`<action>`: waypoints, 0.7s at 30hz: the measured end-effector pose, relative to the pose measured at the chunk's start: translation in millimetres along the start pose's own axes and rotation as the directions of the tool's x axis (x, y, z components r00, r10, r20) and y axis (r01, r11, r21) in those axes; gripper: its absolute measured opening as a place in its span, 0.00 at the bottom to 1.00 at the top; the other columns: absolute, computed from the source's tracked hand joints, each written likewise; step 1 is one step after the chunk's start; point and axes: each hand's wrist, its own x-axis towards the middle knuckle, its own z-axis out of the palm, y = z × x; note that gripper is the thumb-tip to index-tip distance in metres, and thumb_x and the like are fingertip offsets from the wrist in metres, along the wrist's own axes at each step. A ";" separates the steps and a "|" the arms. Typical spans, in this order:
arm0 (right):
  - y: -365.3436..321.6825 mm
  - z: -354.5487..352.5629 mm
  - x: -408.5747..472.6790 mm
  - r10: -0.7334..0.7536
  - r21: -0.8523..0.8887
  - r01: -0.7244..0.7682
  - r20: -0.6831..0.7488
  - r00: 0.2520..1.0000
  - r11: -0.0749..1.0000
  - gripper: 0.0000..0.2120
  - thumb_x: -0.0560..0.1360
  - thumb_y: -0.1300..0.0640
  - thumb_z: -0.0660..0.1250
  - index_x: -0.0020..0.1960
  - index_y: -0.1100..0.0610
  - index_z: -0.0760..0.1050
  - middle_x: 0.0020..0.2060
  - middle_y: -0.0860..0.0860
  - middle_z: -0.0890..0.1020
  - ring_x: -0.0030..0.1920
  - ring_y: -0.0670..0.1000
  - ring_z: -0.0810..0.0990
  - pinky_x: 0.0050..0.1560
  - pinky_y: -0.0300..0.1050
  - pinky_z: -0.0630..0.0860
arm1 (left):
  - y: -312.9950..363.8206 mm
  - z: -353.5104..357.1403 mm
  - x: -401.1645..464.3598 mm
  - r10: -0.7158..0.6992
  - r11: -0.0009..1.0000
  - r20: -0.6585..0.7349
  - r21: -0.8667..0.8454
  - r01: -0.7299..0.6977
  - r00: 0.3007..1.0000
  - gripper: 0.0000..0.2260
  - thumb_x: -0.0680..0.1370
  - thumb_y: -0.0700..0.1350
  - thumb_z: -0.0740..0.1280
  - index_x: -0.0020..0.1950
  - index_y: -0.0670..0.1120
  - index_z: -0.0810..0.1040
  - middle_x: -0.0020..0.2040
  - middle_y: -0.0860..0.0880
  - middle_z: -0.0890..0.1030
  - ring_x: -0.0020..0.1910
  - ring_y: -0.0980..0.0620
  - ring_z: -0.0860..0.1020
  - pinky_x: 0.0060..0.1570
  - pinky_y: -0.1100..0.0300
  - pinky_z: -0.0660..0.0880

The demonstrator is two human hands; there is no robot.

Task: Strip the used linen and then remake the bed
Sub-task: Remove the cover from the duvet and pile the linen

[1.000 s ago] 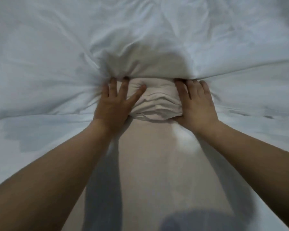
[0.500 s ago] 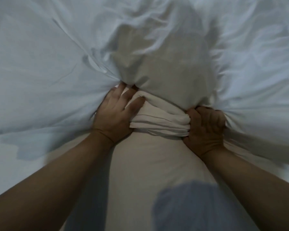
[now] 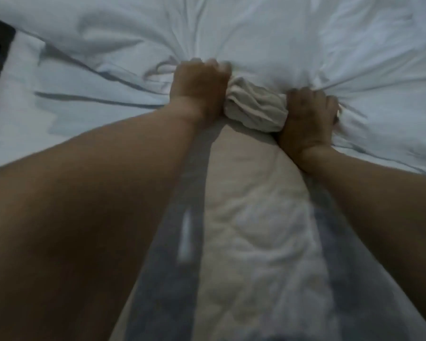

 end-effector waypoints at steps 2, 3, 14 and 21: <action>-1.7 -31.8 2.6 0.016 0.000 -0.017 0.108 0.994 1.000 0.08 0.69 0.56 0.65 0.47 0.58 0.72 0.40 0.60 0.79 0.39 0.62 0.78 0.45 0.52 0.69 | -1.9 -28.0 -12.7 0.053 0.999 0.012 0.011 -0.053 0.999 0.10 0.76 0.42 0.63 0.57 0.42 0.75 0.54 0.39 0.80 0.51 0.34 0.80 0.40 0.51 0.65; 1.1 -51.7 1.0 0.013 0.028 -0.018 0.167 0.986 0.999 0.08 0.70 0.57 0.64 0.48 0.58 0.72 0.42 0.61 0.80 0.41 0.63 0.79 0.47 0.52 0.69 | -1.8 -45.1 -20.7 0.069 0.997 0.000 0.038 -0.069 0.998 0.11 0.77 0.41 0.62 0.58 0.42 0.74 0.55 0.39 0.80 0.51 0.34 0.79 0.40 0.51 0.64; 67.4 -271.9 -176.7 -0.149 0.112 0.115 0.383 0.912 0.987 0.11 0.66 0.56 0.70 0.47 0.56 0.76 0.39 0.59 0.82 0.39 0.63 0.82 0.41 0.50 0.72 | 114.7 -179.2 -266.2 -0.002 0.984 0.143 -0.176 0.027 0.990 0.12 0.75 0.43 0.62 0.57 0.47 0.75 0.53 0.43 0.80 0.49 0.38 0.80 0.40 0.54 0.68; 55.4 -426.3 -355.6 -0.238 0.195 0.137 0.768 0.595 0.971 0.20 0.72 0.50 0.64 0.64 0.48 0.69 0.59 0.53 0.78 0.60 0.57 0.76 0.58 0.49 0.67 | 178.4 -244.7 -494.6 0.010 0.977 0.421 -0.195 0.080 0.907 0.13 0.75 0.45 0.62 0.59 0.50 0.72 0.53 0.47 0.79 0.50 0.41 0.79 0.41 0.55 0.69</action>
